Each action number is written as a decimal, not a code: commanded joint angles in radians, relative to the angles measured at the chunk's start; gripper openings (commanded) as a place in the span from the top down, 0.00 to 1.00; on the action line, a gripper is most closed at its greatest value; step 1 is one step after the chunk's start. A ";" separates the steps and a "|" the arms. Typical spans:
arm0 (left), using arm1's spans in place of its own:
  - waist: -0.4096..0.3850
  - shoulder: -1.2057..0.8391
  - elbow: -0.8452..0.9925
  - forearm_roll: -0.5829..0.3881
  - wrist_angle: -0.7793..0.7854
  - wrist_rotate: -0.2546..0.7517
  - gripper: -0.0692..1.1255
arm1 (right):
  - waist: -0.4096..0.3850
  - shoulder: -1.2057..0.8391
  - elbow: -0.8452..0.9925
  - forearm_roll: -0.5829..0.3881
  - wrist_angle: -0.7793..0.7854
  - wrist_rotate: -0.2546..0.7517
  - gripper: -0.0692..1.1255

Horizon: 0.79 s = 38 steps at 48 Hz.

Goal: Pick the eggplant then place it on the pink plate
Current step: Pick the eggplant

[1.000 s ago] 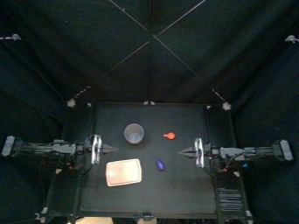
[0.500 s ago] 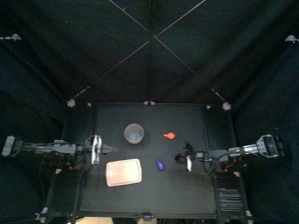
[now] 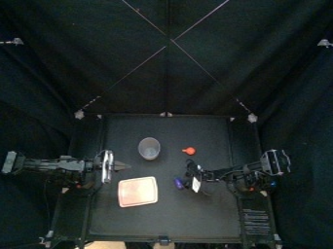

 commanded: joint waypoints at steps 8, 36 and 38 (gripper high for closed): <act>-0.003 0.002 -0.012 0.002 -0.008 0.000 0.97 | -0.005 0.087 -0.112 -0.002 0.092 0.000 0.07; -0.005 0.002 -0.012 0.002 -0.003 0.000 0.97 | -0.006 0.249 -0.224 -0.021 0.166 -0.002 0.09; -0.005 0.002 -0.012 0.002 -0.003 0.000 0.97 | -0.006 0.249 -0.224 -0.021 0.173 0.000 0.10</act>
